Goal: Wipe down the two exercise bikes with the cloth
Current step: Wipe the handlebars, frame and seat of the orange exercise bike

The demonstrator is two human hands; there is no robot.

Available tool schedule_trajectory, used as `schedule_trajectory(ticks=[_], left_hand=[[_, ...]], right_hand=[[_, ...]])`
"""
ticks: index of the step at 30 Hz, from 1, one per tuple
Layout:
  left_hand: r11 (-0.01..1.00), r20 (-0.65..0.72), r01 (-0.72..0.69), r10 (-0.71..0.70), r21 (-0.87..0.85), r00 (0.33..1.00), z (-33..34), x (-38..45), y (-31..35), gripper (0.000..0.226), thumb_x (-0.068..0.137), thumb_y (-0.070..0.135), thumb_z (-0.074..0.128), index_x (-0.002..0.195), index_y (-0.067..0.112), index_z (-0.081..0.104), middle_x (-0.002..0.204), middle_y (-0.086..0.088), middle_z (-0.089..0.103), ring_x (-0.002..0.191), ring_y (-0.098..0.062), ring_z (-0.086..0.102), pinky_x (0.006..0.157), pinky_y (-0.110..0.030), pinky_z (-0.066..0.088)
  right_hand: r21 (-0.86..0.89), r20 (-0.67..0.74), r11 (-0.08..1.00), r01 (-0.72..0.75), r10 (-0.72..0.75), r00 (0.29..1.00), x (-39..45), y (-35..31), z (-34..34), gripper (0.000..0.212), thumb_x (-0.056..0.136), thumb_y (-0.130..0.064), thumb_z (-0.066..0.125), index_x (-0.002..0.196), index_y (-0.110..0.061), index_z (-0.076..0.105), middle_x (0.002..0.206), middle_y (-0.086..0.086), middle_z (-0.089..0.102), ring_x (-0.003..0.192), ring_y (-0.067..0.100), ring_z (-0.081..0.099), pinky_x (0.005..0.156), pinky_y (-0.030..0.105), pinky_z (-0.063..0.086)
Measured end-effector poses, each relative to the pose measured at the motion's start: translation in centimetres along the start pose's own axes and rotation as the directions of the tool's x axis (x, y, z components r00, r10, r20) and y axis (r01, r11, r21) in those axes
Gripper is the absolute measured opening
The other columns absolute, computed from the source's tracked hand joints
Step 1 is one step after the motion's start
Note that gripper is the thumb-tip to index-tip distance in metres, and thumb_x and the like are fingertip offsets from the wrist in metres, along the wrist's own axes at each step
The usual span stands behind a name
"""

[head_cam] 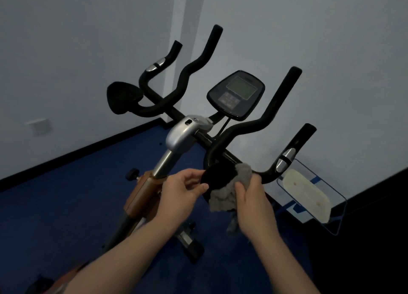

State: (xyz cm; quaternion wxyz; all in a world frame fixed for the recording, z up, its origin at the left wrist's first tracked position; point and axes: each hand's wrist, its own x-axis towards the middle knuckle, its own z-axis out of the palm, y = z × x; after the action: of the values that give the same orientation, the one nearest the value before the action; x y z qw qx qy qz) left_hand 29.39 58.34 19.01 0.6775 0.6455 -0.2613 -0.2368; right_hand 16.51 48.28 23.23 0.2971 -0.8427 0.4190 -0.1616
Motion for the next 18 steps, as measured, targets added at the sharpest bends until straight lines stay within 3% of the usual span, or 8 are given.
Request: schedule_trajectory(ticks=[3, 8, 14, 16, 18], left_hand=[[1.0, 0.013, -0.011, 0.01, 0.018, 1.0, -0.3, 0.1, -0.1, 0.031, 0.081, 0.001, 0.075, 0.099, 0.027, 0.072, 0.095, 0.013, 0.075, 0.094, -0.005, 0.07, 0.085, -0.023, 0.056], [0.998, -0.009, -0.055, 0.055, 0.04, 0.998, -0.2, 0.2, 0.4, 0.015, 0.085, 0.015, 0.073, 0.097, 0.025, 0.074, 0.093, 0.012, 0.076, 0.091, -0.004, 0.07, 0.079, -0.016, 0.054], [0.993, 0.02, -0.049, 0.047, 0.106, 0.999, -0.4, 0.2, 1.0, 0.015, 0.087, 0.014, 0.071, 0.091, 0.028, 0.073, 0.089, 0.014, 0.075, 0.088, 0.0, 0.069, 0.079, -0.015, 0.053], [0.991, 0.019, -0.06, 0.058, 0.121, 0.998, -0.4, 0.4, 1.0, 0.016, 0.087, 0.013, 0.071, 0.088, 0.028, 0.073, 0.087, 0.014, 0.074, 0.086, 0.001, 0.068, 0.079, -0.014, 0.052], [0.992, 0.02, -0.065, 0.063, 0.111, 0.998, -0.5, 0.4, 0.9, 0.016, 0.086, 0.011, 0.072, 0.087, 0.028, 0.073, 0.085, 0.014, 0.074, 0.084, 0.001, 0.068, 0.077, -0.012, 0.05]], right_hand=[[-0.01, 0.013, 1.0, 0.019, -0.019, 1.0, -0.2, 0.5, 0.0, 0.019, 0.101, -0.044, 0.032, 0.112, -0.029, 0.036, 0.097, -0.006, 0.056, 0.078, 0.008, 0.056, 0.063, 0.034, 0.048], [0.019, 0.039, 1.0, -0.023, 0.022, 0.999, 2.9, -0.8, -0.3, 0.023, 0.103, -0.043, 0.031, 0.106, -0.022, 0.04, 0.092, -0.001, 0.058, 0.081, 0.018, 0.058, 0.07, 0.039, 0.049], [0.044, 0.027, 0.998, -0.044, 0.043, 0.999, -1.5, 0.5, -0.1, 0.015, 0.099, -0.048, 0.031, 0.104, -0.034, 0.035, 0.092, -0.011, 0.057, 0.075, 0.003, 0.057, 0.062, 0.029, 0.048], [0.169, 0.059, 0.979, -0.112, 0.104, 0.993, -2.2, 0.8, 0.0, 0.01, 0.099, -0.049, 0.032, 0.1, -0.04, 0.036, 0.094, -0.015, 0.057, 0.079, -0.001, 0.056, 0.062, 0.02, 0.043], [0.379, 0.1, 0.895, -0.234, 0.212, 0.972, -2.5, 0.7, -0.2, 0.007, 0.099, -0.046, 0.037, 0.105, -0.043, 0.041, 0.1, -0.017, 0.057, 0.086, -0.004, 0.055, 0.066, 0.016, 0.04]])
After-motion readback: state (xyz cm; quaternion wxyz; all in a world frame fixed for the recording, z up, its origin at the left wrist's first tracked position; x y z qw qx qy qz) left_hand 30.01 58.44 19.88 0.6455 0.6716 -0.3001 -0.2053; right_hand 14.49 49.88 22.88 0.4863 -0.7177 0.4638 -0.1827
